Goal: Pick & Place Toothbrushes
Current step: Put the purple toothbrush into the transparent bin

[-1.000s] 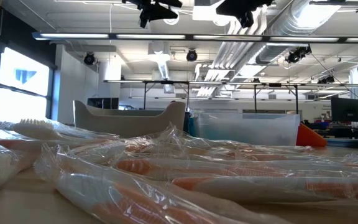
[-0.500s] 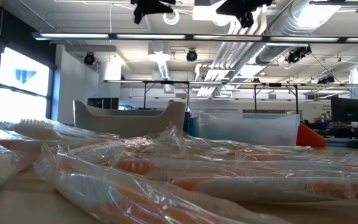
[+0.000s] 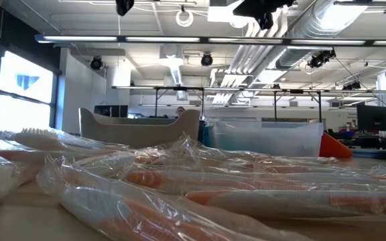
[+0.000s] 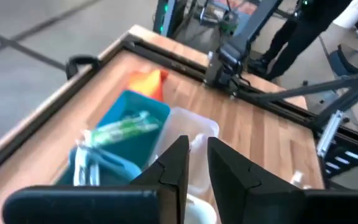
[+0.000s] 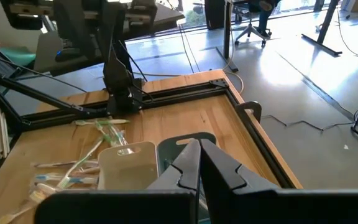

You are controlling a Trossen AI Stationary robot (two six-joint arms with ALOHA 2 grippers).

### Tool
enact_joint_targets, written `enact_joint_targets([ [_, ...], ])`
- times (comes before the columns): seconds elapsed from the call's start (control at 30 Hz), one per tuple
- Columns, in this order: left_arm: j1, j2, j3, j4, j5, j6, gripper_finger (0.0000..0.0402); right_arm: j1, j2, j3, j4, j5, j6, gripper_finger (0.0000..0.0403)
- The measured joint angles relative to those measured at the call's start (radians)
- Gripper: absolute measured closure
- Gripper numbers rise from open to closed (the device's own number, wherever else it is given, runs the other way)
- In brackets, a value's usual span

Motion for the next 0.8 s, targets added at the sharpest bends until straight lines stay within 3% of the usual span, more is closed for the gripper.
enact_joint_targets([
  [0.37, -0.107, -0.005, 0.000, -0.225, -0.001, -0.153, 0.0346, -0.010, 0.000, 0.000, 0.000, 0.001, -0.001, 0.0398],
  [0.8, -0.153, -0.005, 0.000, -0.235, -0.047, -0.212, 0.0346, -0.022, 0.000, 0.000, 0.000, 0.000, -0.001, 0.0398],
])
